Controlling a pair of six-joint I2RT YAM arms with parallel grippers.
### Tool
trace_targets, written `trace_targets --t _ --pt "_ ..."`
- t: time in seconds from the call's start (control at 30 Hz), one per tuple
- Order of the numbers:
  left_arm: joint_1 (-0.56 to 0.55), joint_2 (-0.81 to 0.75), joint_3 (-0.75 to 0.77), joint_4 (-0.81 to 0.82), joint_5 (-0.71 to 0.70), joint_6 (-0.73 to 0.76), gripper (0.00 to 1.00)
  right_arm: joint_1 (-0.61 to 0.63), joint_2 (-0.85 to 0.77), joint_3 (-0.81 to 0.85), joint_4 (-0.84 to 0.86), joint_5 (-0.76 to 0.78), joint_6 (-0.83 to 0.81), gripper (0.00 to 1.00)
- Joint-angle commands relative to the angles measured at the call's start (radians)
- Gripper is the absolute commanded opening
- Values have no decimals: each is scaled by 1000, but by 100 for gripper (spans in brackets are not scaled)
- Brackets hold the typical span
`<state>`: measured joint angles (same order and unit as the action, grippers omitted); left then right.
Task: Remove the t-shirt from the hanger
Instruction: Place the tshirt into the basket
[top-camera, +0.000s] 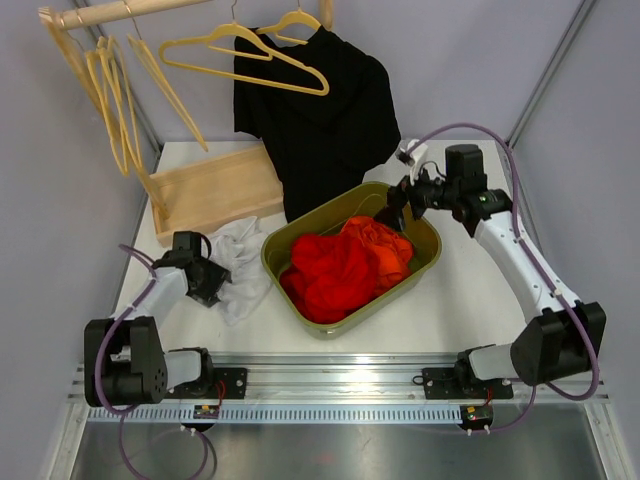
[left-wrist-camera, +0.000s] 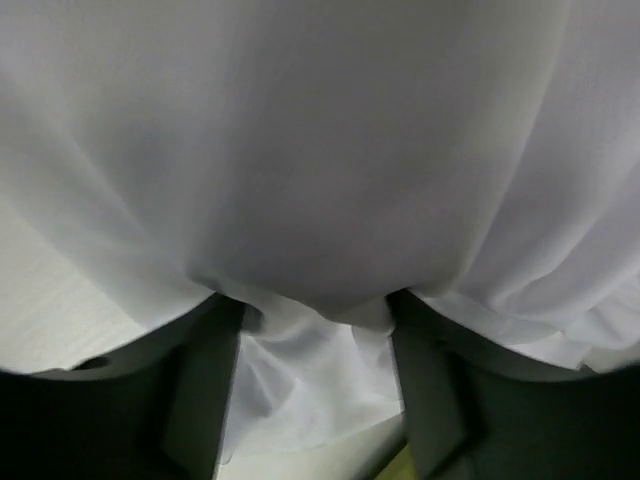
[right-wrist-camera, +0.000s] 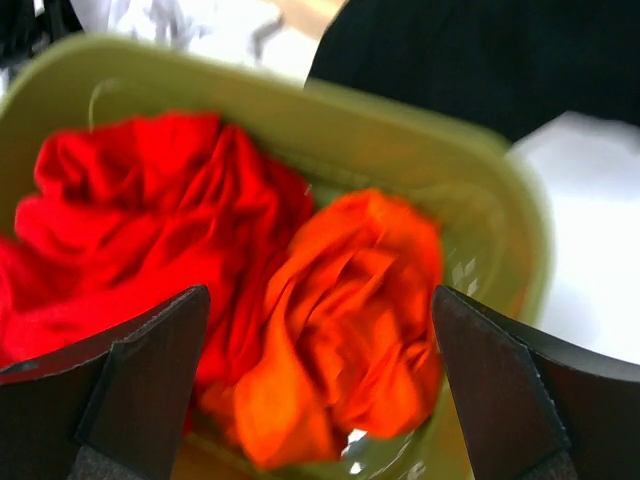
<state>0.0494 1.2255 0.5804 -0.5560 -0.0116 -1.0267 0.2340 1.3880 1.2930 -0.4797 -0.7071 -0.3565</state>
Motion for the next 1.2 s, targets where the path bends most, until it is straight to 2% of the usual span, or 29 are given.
trace_targets --t 0.0,0.03,0.1,0.17,0.3,0.53,0.67,0.77,0.8,0.9,1.17 --pt "3 20 7 48 -13 16 37 -36 -111 -113 46 -49 -27 99" --pt "3 16 -5 63 -8 22 26 -45 -122 -136 55 -57 -21 99" --pt "1 -6 -14 70 -1 37 13 -76 -141 -185 73 -95 2 100" --pt "3 -44 -28 76 1 53 10 -97 -147 -195 75 -121 10 100" --pt "3 -226 -37 45 -50 103 0 -131 -156 -199 73 -160 17 100" --pt "3 -761 -8 54 7 324 0 -162 -167 -222 87 -181 17 99" --pt "3 -920 47 76 100 405 0 -173 -172 -230 90 -196 16 99" --pt "3 -957 81 177 287 432 0 -173 -167 -235 92 -207 16 99" --pt "3 -957 91 236 386 430 0 -174 -167 -235 93 -213 16 99" --pt "3 -931 157 303 559 430 0 -174 -176 -238 93 -212 11 99" --pt "3 -891 298 432 740 367 0 -179 -175 -242 98 -215 13 100"
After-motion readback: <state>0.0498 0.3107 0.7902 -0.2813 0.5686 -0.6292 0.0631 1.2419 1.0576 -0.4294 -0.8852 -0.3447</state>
